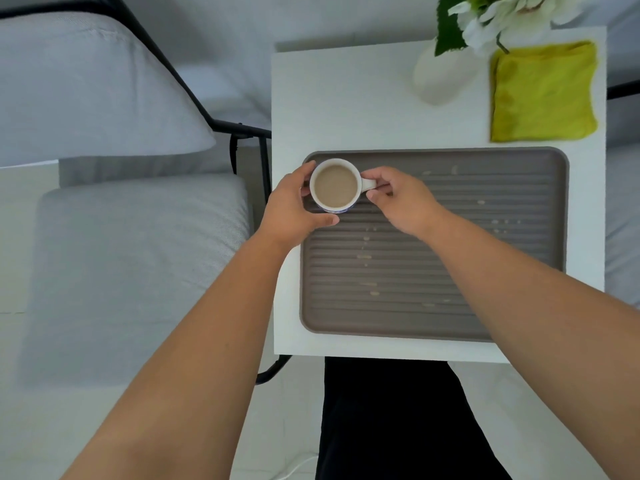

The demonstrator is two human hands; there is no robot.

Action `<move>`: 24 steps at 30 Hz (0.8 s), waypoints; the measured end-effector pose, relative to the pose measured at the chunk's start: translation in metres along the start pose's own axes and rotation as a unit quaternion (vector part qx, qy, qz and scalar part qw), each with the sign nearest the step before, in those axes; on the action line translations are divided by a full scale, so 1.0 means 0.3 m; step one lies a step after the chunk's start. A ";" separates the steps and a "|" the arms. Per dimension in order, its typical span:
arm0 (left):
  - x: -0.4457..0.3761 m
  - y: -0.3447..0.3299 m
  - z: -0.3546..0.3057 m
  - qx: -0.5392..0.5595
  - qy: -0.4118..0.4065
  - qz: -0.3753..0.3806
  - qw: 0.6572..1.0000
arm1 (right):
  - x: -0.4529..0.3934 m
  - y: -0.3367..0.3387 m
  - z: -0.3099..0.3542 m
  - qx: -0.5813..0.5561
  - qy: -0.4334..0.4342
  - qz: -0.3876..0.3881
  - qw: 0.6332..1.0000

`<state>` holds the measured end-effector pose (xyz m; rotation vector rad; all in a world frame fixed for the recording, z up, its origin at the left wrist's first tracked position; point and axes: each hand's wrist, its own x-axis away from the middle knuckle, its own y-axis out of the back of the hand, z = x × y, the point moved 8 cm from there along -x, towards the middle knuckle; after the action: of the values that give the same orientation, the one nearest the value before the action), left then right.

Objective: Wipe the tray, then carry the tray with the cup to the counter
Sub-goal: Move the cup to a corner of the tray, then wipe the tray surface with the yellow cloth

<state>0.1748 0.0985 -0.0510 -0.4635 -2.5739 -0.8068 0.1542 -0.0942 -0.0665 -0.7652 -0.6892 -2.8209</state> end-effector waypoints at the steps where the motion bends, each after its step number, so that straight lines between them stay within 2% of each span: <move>1: 0.012 0.001 -0.014 -0.014 -0.001 -0.005 1.000 | 0.007 0.017 -0.001 0.014 0.005 0.000 1.000; 5: 0.065 0.009 -0.123 -0.044 -0.041 -0.062 0.996 | 0.038 0.142 -0.045 0.056 0.005 -0.032 0.998; 8: 0.075 -0.043 -0.247 -0.062 -0.080 -0.072 0.992 | 0.058 0.266 -0.102 0.064 -0.007 -0.067 0.996; 17: 0.002 -0.427 -0.517 -0.124 -0.147 0.048 0.980 | 0.092 0.644 -0.298 0.010 -0.051 -0.170 0.984; 24: -0.184 -0.682 -0.587 -0.147 -0.095 0.072 0.982 | 0.069 0.872 -0.479 -0.009 -0.119 -0.226 0.967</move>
<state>0.1845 -0.1767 -0.0393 -0.8428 -2.5607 -1.1465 0.1369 -0.3928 -0.0632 -1.0865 -0.9883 -3.1677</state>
